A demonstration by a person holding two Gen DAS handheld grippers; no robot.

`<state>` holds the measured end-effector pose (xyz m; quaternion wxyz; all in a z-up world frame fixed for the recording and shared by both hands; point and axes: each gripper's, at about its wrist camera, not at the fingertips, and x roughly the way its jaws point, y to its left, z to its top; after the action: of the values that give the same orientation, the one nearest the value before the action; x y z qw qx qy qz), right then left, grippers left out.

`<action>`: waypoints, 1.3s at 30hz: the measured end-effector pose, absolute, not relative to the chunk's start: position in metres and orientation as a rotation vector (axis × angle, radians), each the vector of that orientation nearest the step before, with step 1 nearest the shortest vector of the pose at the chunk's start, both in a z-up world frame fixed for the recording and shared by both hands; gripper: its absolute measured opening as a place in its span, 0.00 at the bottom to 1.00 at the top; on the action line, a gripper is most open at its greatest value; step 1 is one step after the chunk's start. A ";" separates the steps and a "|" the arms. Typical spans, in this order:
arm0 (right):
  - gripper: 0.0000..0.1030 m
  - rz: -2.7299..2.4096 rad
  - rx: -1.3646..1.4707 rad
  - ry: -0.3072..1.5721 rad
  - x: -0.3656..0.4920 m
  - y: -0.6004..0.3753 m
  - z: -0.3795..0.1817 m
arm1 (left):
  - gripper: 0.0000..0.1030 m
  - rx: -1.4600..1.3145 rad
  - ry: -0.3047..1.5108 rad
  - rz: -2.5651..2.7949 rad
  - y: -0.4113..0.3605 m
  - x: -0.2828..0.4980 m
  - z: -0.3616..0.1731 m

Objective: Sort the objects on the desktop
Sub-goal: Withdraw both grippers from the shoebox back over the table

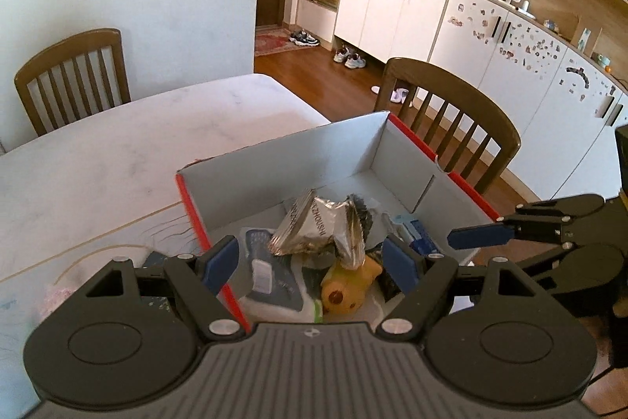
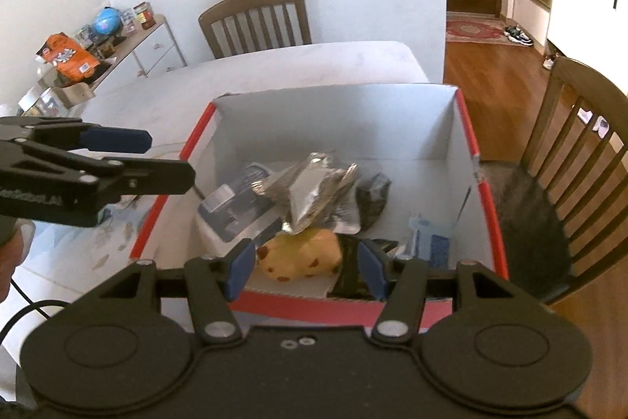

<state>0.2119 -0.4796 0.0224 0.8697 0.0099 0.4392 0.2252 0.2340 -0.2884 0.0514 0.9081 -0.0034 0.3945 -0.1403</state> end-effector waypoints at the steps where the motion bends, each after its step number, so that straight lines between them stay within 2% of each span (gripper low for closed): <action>1: 0.56 0.475 0.020 0.918 0.210 -0.477 0.023 | 0.78 -0.002 0.811 -0.284 -0.286 0.231 0.052; 7: 0.58 0.490 0.025 0.897 0.200 -0.466 0.031 | 0.78 0.014 0.791 -0.265 -0.270 0.209 0.052; 9: 0.64 0.491 0.027 0.891 0.197 -0.462 0.033 | 0.80 0.014 0.789 -0.267 -0.263 0.203 0.051; 21: 0.69 0.487 0.027 0.872 0.183 -0.418 0.042 | 0.85 -0.008 0.802 -0.259 -0.202 0.170 0.037; 25: 0.71 0.497 0.026 0.866 0.178 -0.393 0.042 | 1.00 -0.045 0.809 -0.259 -0.174 0.160 0.031; 27: 0.72 0.508 0.020 0.866 0.176 -0.378 0.042 | 1.00 -0.047 0.805 -0.253 -0.161 0.154 0.028; 29: 0.78 0.526 0.017 0.864 0.174 -0.362 0.042 | 1.00 -0.046 0.810 -0.234 -0.147 0.150 0.026; 39: 0.80 0.591 -0.036 0.861 0.175 -0.287 0.043 | 1.00 -0.076 0.824 -0.126 -0.082 0.138 0.010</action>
<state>0.1754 -0.2870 0.0426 0.8666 -0.0172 0.4111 0.2824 0.1385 -0.0823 0.0104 0.9137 -0.0370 0.4000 -0.0610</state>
